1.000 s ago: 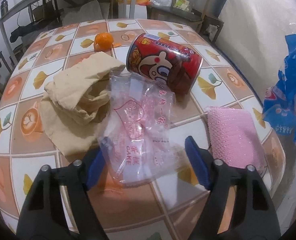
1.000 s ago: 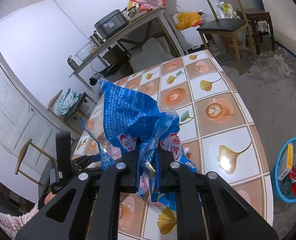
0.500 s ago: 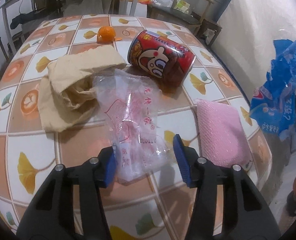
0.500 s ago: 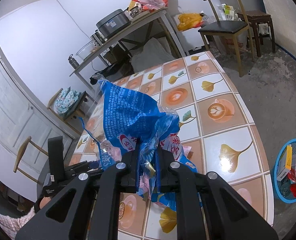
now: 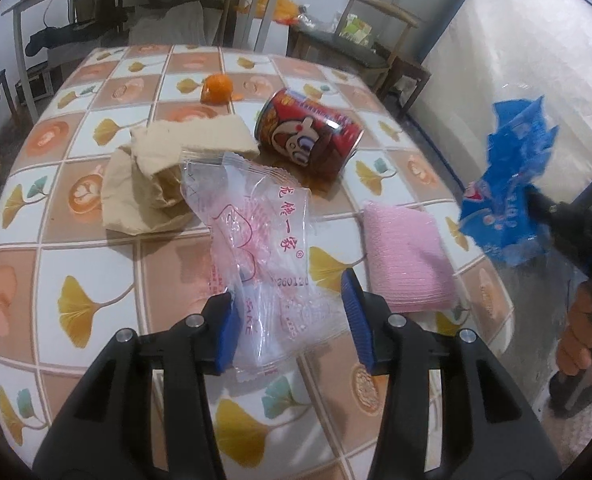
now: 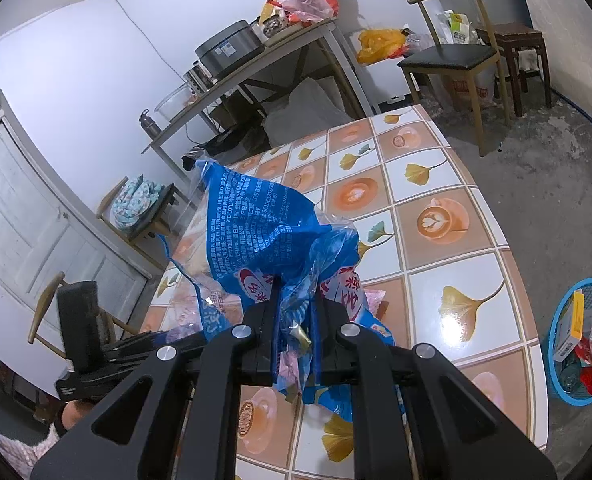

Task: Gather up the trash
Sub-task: 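Carry the clear bag with the left tool while the right tool carries the blue bag to the wastebasket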

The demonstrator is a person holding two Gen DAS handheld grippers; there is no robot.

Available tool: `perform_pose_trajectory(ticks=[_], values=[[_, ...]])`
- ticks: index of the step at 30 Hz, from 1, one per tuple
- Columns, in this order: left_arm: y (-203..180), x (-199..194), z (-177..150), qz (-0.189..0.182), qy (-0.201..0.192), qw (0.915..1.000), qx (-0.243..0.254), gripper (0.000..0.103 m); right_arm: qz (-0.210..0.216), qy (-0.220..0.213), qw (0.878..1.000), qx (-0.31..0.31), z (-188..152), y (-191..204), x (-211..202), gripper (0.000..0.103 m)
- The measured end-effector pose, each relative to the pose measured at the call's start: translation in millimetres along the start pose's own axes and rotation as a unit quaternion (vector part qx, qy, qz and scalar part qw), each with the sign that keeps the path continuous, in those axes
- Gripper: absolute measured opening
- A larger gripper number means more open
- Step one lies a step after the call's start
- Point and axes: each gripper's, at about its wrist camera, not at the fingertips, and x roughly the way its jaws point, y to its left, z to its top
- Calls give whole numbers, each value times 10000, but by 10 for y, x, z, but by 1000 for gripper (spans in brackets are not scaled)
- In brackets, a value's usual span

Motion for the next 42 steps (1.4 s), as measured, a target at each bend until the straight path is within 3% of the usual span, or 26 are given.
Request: perform_pose_trajectory(ticks=[23, 42], values=[[-307, -432, 36, -154, -484, 9983, 273, 44, 77, -237, 9997, -55, -72, 10, -267, 12], [-547, -467, 92, -277, -581, 9970, 427, 44, 60, -372, 9993, -45, -72, -30, -416, 12]])
